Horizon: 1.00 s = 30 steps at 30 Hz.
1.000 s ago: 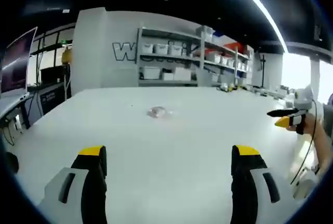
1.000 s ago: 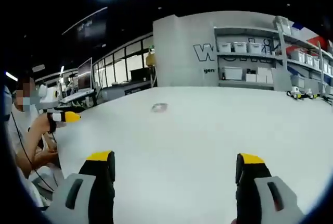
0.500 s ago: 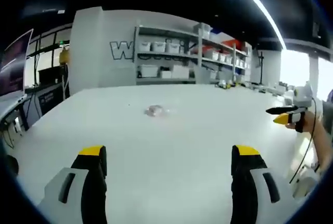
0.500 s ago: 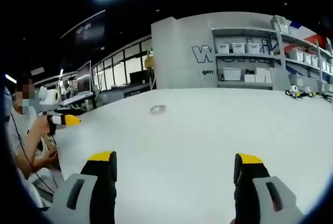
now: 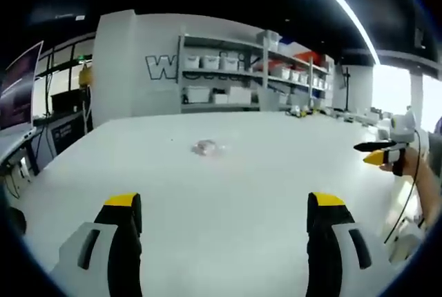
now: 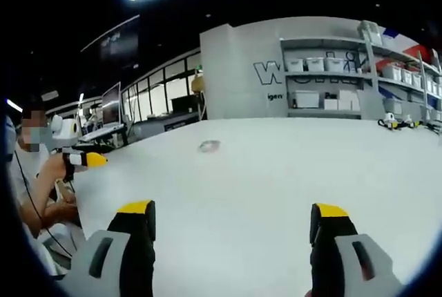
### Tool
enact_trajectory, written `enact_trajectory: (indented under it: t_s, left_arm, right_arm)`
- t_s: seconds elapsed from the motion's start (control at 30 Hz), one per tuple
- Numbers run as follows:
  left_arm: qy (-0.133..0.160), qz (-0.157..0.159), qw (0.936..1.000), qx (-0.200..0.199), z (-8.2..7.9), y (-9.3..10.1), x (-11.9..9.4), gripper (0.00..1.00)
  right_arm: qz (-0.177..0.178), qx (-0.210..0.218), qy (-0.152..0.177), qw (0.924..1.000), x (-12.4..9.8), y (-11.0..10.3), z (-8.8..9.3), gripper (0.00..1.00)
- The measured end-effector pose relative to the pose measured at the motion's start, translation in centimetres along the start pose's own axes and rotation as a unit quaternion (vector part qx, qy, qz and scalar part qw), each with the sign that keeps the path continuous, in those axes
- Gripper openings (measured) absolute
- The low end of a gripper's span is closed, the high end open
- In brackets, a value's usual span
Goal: Open the resealable bag by pulling the two sides of the seal apart until the entire bag opening is separated and visibly accessible.
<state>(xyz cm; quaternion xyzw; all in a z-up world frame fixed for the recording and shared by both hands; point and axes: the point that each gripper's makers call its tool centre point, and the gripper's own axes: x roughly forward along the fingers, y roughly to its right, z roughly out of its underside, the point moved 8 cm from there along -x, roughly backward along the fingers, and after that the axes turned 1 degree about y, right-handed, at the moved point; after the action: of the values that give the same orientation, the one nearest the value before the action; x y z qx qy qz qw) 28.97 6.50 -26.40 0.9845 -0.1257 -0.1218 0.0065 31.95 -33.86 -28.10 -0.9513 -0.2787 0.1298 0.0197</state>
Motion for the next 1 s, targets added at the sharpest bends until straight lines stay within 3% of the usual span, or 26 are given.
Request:
enact_trajectory:
  t_s: [1.0]
  left_arm:
    - [-0.01, 0.004, 0.9998, 0.014, -0.08, 0.59, 0.08, 0.99]
  right_arm:
    - [0.004, 0.003, 0.003, 1.0, -0.25, 0.13, 0.23, 0.89]
